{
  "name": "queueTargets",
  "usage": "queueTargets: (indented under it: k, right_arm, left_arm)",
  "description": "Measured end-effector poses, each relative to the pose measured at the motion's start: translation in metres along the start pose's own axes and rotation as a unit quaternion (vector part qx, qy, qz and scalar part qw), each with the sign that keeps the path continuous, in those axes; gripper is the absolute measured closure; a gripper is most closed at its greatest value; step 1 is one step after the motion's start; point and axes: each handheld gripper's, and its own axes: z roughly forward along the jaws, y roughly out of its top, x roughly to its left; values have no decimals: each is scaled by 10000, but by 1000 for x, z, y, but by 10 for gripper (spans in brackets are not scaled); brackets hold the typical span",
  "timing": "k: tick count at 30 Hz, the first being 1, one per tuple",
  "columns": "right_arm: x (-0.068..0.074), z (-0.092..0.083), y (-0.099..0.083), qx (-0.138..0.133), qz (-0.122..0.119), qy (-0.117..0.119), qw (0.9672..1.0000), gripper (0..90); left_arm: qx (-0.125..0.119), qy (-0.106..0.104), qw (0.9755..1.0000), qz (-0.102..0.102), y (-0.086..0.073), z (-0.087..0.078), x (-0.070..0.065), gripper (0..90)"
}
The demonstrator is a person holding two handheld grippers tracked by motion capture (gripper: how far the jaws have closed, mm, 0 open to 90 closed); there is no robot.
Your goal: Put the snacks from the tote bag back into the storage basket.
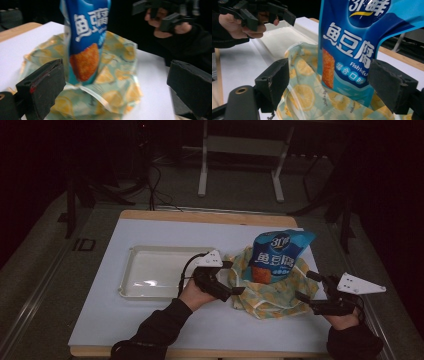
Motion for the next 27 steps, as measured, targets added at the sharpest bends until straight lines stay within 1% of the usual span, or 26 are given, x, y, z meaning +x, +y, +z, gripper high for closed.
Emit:
queueTargets:
  k: [1, 2, 3, 4, 5, 6, 7, 9, 10, 11, 12, 13, 14, 15, 16, 17, 18, 20, 21, 23, 24, 25, 27]
  right_arm:
    - [-2, 0, 0, 3, -20, -19, 10000, 176]
    - [-2, 0, 0, 3, -20, -19, 10000, 176]
    - [-4, 2, 2, -3, -11, -23, 10000, 176]
    - [-5, 2, 3, 4, -26, -35, 10000, 176]
    - [-7, 3, 3, 0, -24, -38, 10000, 176]
    - [-7, 3, 3, 0, -24, -38, 10000, 176]
    - [-10, 5, 5, 5, -16, -72, 10000, 176]
    - [-13, 6, 6, 9, -14, -108, 9999, 175]
    - [-15, 7, 7, -7, -10, -144, 9999, 175]
    - [-16, 8, 8, -8, 18, -170, 9999, 175]
    - [-16, 8, 8, -8, 18, -170, 9999, 175]
    - [-21, 11, 8, -12, 49, -226, 9997, 175]
    - [-21, 11, 8, -12, 49, -226, 9997, 175]
    - [-25, 13, 9, -16, 70, -254, 9997, 175]
    - [-26, 14, 9, -16, 73, -260, 9996, 175]
    - [-27, 16, 10, -24, 63, -284, 9996, 175]
    - [-29, 17, 10, -17, 83, -270, 9996, 175]
    - [-31, 19, 10, -40, 73, -265, 9996, 176]
    - [-34, 23, 10, -29, 83, -288, 9995, 176]
    - [-36, 24, 10, -30, 87, -308, 9995, 176]
    - [-37, 25, 10, -35, 113, -325, 9994, 176]
    - [-40, 27, 9, -48, 155, -296, 9994, 179]
    - [-42, 30, 10, -58, 167, -305, 9994, 179]
  left_arm:
    - [0, 0, 10000, 0, 0, 0, 0, 23]
    - [19, 50, 10000, 20, 2, 3, 2, 23]
    - [11, 15, 10000, 1, 5, 6, 5, 23]
    - [11, 15, 10000, 1, 5, 6, 5, 23]
    - [17, 88, 10000, 41, 8, 9, 7, 23]
    - [17, 88, 10000, 41, 8, 9, 7, 23]
    - [-26, 113, 9999, -10, 12, 12, 11, 23]
    - [-28, 88, 10000, -7, 13, 14, 12, 23]
    - [-44, 162, 9999, 1, 16, 17, 14, 23]
    - [-44, 162, 9999, 1, 16, 17, 14, 23]
    - [-42, 105, 9999, -30, 17, 19, 16, 23]
    - [-25, 172, 9998, -3, 18, 21, 17, 23]
    - [-26, 155, 9999, -3, 19, 23, 19, 23]
    - [-25, 186, 9998, -23, 21, 27, 21, 24]
    - [-25, 186, 9998, -23, 21, 27, 21, 25]
    - [-71, 154, 9998, -52, 22, 30, 24, 46]
    - [-148, 152, 9998, -49, 23, 32, 26, 45]
    - [-155, 127, 9998, -76, 23, 34, 28, 54]
    - [-124, 142, 9998, -58, 24, 37, 30, 56]
    - [-106, 171, 9998, -38, 24, 39, 31, 67]
    - [-133, 123, 9998, -51, 25, 40, 32, 67]
    - [-117, 108, 9999, -56, 25, 42, 33, 95]
    - [-101, 107, 9999, -40, 26, 44, 35, 103]
